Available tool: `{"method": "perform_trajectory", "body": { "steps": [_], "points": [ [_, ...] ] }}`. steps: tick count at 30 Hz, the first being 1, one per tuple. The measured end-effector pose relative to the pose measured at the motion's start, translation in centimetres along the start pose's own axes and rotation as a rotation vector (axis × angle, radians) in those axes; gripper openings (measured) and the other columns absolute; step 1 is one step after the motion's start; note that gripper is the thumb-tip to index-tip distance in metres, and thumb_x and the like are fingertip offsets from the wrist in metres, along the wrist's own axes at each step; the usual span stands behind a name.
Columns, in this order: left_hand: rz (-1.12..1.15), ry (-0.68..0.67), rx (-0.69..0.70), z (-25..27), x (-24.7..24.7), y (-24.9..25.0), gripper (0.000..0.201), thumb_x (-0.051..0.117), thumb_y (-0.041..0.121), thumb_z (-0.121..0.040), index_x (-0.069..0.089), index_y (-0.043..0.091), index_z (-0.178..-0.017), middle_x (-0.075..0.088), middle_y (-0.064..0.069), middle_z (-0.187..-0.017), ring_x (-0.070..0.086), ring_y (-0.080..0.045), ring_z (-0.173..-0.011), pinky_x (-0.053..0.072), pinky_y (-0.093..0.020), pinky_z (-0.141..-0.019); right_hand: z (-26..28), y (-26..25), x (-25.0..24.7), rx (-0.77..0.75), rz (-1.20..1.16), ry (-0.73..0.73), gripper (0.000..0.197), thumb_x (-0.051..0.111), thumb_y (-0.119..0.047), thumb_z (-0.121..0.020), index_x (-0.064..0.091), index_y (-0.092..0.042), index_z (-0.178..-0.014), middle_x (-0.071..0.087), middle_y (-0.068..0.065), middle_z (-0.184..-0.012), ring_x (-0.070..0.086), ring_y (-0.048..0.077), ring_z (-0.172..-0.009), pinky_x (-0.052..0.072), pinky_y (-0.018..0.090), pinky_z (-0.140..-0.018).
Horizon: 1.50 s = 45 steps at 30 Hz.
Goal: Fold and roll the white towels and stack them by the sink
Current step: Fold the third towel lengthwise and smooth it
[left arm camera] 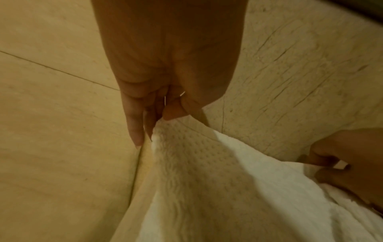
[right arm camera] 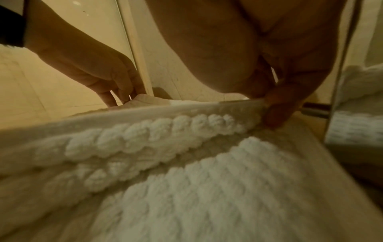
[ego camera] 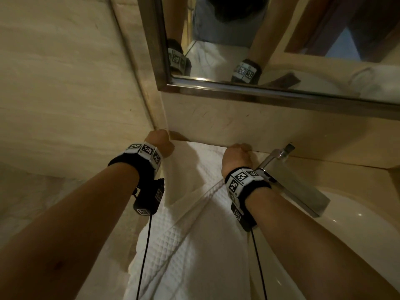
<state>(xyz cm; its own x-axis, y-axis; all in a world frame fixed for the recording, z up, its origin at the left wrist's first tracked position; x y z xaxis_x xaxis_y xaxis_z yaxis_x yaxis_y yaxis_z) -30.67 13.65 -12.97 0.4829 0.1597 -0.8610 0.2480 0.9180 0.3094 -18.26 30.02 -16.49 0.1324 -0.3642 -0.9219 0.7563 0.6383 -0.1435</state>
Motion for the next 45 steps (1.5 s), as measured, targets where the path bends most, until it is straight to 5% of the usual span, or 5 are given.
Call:
{"method": "perform_trajectory", "body": {
  "steps": [17,26,30,35,45],
  "points": [
    [-0.003,0.051,-0.107,-0.6,1.2,-0.7,0.039,0.048,0.008,-0.092,0.036,-0.004,-0.127,0.050,-0.028,-0.127,0.052,-0.042,-0.116,0.044,-0.041,-0.089,-0.4,0.8,-0.2,-0.068,0.082,-0.048,0.067,0.060,-0.012,-0.091,0.021,0.007,-0.142,0.025,0.030,-0.147,0.048,0.035,-0.126,0.043,0.038,-0.098],
    [-0.007,-0.001,0.034,0.0,1.6,-0.7,0.052,0.053,0.010,-0.082,0.051,0.036,-0.127,0.052,-0.015,-0.122,0.053,-0.035,-0.113,0.045,-0.036,-0.094,-0.4,0.6,-0.5,-0.139,0.169,-0.090,0.061,0.061,-0.012,-0.089,0.030,-0.003,-0.140,0.024,0.021,-0.146,0.050,0.034,-0.122,0.044,0.040,-0.098],
    [-0.037,0.041,-0.002,0.3,1.1,-0.9,0.045,0.059,0.011,-0.081,0.047,0.020,-0.123,0.055,-0.017,-0.115,0.055,-0.035,-0.107,0.042,-0.033,-0.077,0.0,0.7,-0.4,-0.093,0.183,-0.072,0.059,0.053,-0.011,-0.094,0.023,0.005,-0.142,0.019,0.032,-0.147,0.049,0.038,-0.124,0.044,0.040,-0.098],
    [-0.108,0.003,-0.043,0.3,1.4,-1.0,0.043,0.059,0.023,-0.084,0.050,0.006,-0.122,0.055,-0.018,-0.122,0.054,-0.035,-0.112,0.046,-0.035,-0.085,-0.6,0.8,-0.2,-0.063,0.158,-0.086,0.059,0.045,-0.012,-0.099,0.015,0.016,-0.142,0.031,0.030,-0.146,0.042,0.035,-0.132,0.039,0.036,-0.102],
    [-0.181,0.110,-0.053,-0.6,0.1,-0.1,0.029,0.043,0.011,-0.096,0.054,-0.004,-0.118,0.054,-0.023,-0.127,0.052,-0.037,-0.117,0.044,-0.039,-0.095,-1.6,-0.8,0.3,-0.233,0.324,0.042,0.033,0.031,0.003,-0.098,0.056,0.006,-0.118,0.056,0.023,-0.124,0.055,0.036,-0.116,0.047,0.044,-0.095]
  ]
}}
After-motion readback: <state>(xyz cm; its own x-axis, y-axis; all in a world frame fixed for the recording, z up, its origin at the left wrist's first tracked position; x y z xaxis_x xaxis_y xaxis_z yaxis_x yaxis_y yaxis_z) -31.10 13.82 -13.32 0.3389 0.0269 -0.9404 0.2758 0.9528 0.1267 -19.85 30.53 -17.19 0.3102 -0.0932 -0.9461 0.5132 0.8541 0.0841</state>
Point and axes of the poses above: each hand's wrist, its own z-axis away from the middle knuckle, its own x-axis out of the palm, y = z × x, the point moved 6 cm from there along -z, towards the middle knuckle
